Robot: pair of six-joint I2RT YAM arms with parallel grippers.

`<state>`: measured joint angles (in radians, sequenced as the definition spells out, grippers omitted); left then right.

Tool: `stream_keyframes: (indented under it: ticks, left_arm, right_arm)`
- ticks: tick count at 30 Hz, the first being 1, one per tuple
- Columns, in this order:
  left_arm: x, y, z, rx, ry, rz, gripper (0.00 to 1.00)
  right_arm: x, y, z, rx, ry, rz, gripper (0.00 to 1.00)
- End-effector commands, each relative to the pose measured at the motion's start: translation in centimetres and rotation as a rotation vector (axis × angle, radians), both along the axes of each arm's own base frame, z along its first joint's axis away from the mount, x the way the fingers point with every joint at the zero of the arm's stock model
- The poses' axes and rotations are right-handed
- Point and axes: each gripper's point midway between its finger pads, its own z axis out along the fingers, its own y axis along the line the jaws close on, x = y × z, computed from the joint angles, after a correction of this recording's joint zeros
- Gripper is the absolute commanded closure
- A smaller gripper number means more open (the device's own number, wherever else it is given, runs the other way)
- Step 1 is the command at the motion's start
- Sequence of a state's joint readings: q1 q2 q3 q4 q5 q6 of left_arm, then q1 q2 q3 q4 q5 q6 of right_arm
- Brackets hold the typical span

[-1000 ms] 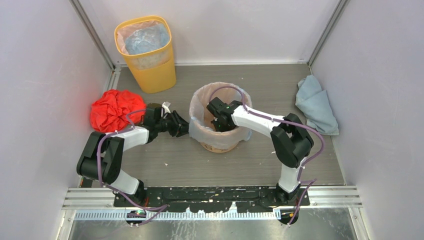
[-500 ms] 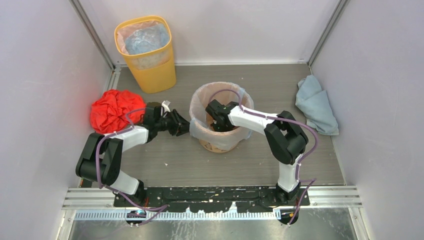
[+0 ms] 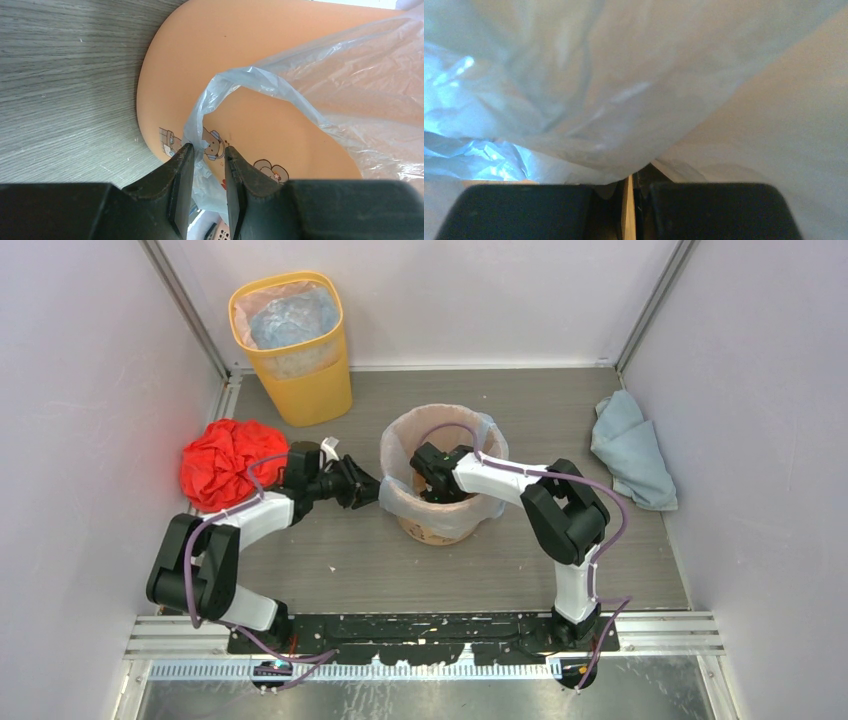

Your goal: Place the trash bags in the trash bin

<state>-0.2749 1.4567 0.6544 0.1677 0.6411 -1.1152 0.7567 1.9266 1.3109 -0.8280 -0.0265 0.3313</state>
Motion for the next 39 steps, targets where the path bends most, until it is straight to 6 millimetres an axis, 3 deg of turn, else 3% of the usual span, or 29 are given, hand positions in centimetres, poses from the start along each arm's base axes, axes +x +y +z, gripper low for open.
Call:
stream_keyframes:
  ticks: [1, 6, 22, 25, 29, 34, 39]
  left_arm:
    - [0.4, -0.7, 3.4, -0.047, -0.088, -0.03, 0.7]
    - [0.4, -0.5, 3.3, -0.034, -0.09, -0.026, 0.7]
    - [-0.7, -0.1, -4.1, 0.012, 0.03, -0.02, 0.72]
    - [-0.8, -0.2, -4.5, 0.001, 0.034, -0.022, 0.75]
    - [-0.7, -0.3, -4.1, -0.007, 0.024, -0.025, 0.87]
    - [-0.8, -0.2, -4.3, 0.002, 0.029, -0.029, 0.88]
    - [-1.3, 0.0, -5.1, 0.019, 0.047, -0.037, 0.81]
  right_arm:
    - [-0.5, 0.3, -0.6, 0.004, 0.024, -0.002, 0.88]
    - [-0.5, 0.3, -0.5, 0.007, 0.024, -0.005, 0.88]
    - [-0.8, 0.3, -0.6, 0.012, 0.031, -0.006, 0.89]
    - [-0.8, 0.2, -0.6, 0.009, 0.03, -0.006, 0.89]
    - [-0.8, 0.2, -0.7, 0.008, 0.033, -0.006, 0.89]
    - [-0.8, 0.2, -0.7, 0.008, 0.035, -0.007, 0.89]
    - [-0.9, 0.2, -0.7, 0.008, 0.036, -0.007, 0.9]
